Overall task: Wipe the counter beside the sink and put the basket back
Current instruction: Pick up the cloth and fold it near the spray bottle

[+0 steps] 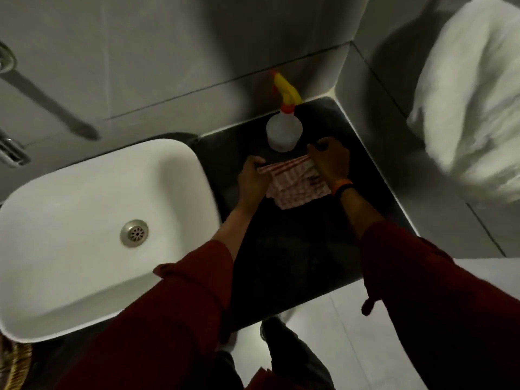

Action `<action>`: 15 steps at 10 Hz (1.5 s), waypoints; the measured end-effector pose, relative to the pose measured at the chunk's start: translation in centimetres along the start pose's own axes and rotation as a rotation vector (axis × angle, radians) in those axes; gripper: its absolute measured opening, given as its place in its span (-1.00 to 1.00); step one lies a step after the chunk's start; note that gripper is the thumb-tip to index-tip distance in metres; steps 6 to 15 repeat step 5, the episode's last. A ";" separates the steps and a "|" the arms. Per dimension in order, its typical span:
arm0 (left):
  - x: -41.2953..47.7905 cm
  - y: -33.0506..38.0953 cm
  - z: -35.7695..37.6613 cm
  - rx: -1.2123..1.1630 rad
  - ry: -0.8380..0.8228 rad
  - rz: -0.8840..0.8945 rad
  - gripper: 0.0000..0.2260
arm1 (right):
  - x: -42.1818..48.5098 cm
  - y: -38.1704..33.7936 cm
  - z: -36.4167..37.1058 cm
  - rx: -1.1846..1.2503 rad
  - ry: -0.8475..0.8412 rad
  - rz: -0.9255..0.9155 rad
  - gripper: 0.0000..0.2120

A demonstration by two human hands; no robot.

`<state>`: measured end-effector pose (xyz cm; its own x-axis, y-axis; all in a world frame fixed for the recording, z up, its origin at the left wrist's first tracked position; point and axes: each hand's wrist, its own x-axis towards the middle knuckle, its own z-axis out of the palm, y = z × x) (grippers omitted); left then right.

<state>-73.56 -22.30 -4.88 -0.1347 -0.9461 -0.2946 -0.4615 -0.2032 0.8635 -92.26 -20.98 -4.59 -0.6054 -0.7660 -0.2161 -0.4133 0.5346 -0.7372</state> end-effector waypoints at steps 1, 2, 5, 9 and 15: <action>1.0 -0.9 1.8 0.225 0.091 0.064 -0.74 | 0.9 1.6 1.2 -0.307 -0.149 -0.136 -0.60; 1.2 -2.6 3.4 0.657 0.037 0.221 -0.64 | -0.6 4.0 3.3 -0.603 -0.125 -0.446 -0.64; -0.2 -2.9 2.7 0.758 0.016 0.405 -0.52 | -3.0 2.7 3.3 -0.665 -0.138 -0.508 -0.58; -0.2 -2.9 2.7 0.758 0.016 0.405 -0.52 | -3.0 2.7 3.3 -0.665 -0.138 -0.508 -0.58; -0.2 -2.9 2.7 0.758 0.016 0.405 -0.52 | -3.0 2.7 3.3 -0.665 -0.138 -0.508 -0.58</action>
